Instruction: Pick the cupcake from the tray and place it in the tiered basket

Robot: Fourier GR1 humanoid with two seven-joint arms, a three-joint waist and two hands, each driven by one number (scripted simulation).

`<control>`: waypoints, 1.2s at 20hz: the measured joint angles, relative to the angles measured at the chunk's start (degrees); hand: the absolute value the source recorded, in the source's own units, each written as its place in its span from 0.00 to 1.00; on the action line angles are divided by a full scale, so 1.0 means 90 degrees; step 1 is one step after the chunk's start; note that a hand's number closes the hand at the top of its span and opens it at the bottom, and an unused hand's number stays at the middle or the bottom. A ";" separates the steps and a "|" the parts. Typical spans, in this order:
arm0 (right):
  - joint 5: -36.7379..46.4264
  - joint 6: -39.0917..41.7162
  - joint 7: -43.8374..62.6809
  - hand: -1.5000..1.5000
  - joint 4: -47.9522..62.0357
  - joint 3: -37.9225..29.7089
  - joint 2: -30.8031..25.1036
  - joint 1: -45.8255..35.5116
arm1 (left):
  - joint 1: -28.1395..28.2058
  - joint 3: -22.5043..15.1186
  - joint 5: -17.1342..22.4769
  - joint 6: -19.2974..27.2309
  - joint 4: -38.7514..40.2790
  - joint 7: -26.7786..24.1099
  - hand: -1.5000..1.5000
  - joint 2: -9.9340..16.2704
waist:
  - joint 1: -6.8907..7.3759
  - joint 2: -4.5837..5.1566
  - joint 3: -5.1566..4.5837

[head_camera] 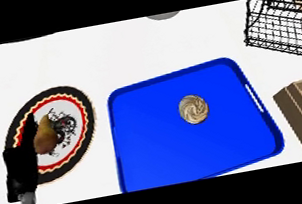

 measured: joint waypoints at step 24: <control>0.4193 0.0940 0.5052 0.00 -0.2731 0.2877 -0.0028 0.1783 | 0.0234 -0.0234 -0.0277 0.0092 -0.0395 -0.0213 0.50 -0.0541 | 0.0305 0.0073 -0.0049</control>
